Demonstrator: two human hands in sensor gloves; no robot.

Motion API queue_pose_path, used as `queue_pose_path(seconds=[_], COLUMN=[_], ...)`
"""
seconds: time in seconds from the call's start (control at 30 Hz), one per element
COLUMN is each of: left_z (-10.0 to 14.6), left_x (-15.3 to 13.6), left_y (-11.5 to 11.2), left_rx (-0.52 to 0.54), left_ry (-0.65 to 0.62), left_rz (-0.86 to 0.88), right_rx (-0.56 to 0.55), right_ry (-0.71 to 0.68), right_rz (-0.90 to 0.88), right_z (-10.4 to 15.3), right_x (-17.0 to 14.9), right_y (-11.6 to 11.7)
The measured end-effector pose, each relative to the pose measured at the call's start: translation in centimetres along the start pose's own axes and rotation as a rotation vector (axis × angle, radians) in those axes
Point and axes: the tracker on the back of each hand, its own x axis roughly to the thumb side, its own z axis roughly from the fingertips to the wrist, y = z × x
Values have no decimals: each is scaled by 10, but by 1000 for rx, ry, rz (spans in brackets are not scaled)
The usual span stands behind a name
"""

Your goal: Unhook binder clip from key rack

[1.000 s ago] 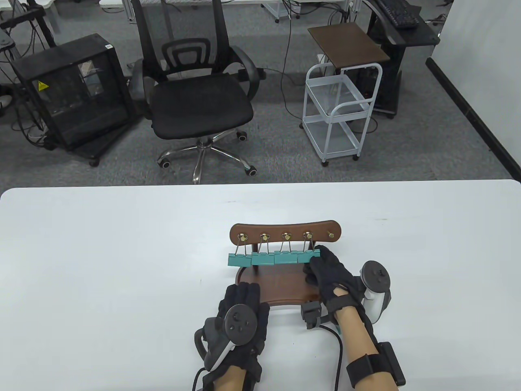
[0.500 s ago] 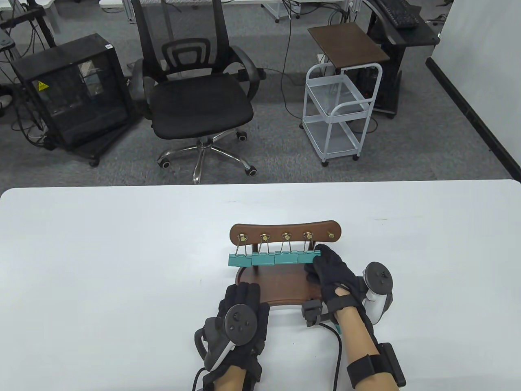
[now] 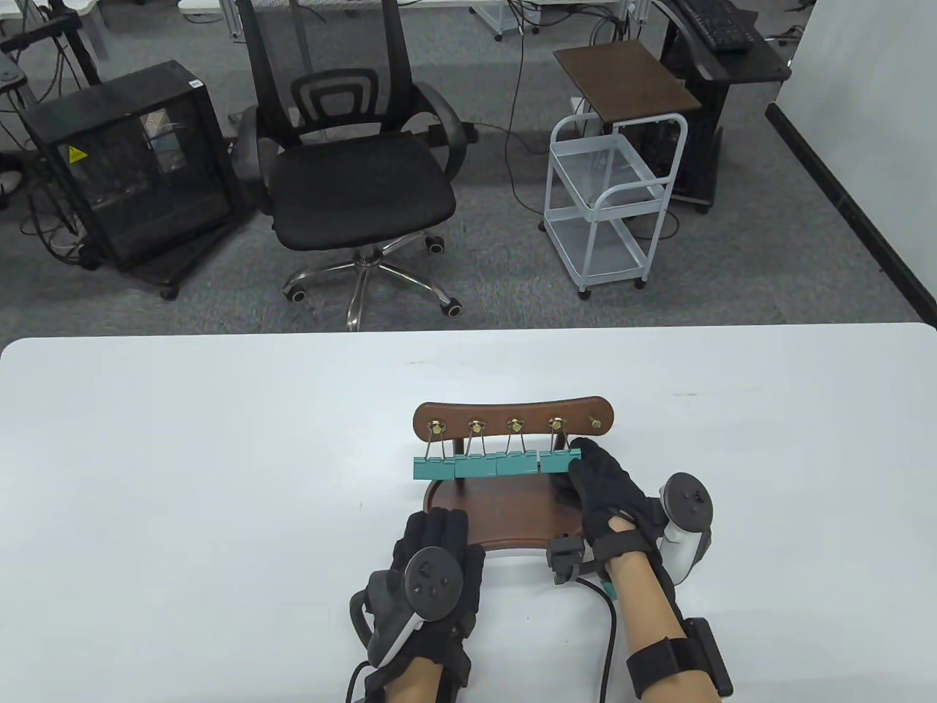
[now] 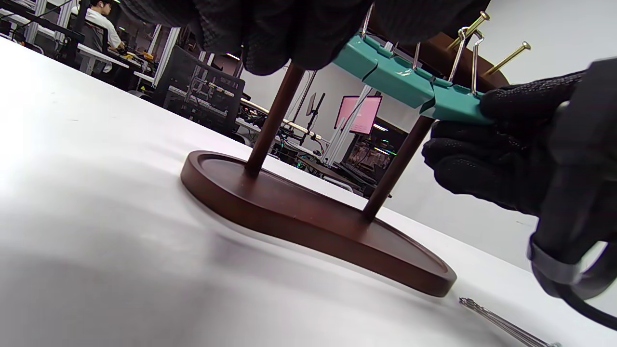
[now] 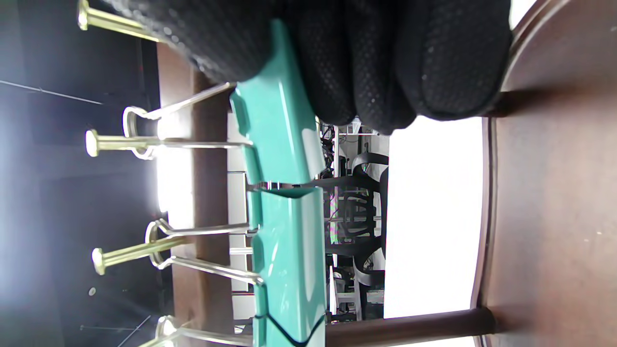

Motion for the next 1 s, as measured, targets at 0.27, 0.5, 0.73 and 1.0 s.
queue_pose_path(seconds=[0.27,0.5,0.73,1.0], left_z=[0,0,0,-1], left_x=[0,0,0,0], left_y=[0,0,0,0], left_rx=[-4,-5,-5,-5], left_ry=[1,1,2,5], left_rz=[-1,-3,-3,2], right_rx=[16,36,42,91], right_ry=[-21,-37,-40,-47], right_rz=[-5,-12,-19,-15], right_z=[-1,-3,-3,4], right_x=[1,2,2,4], right_y=[-1,-1,-3,-10])
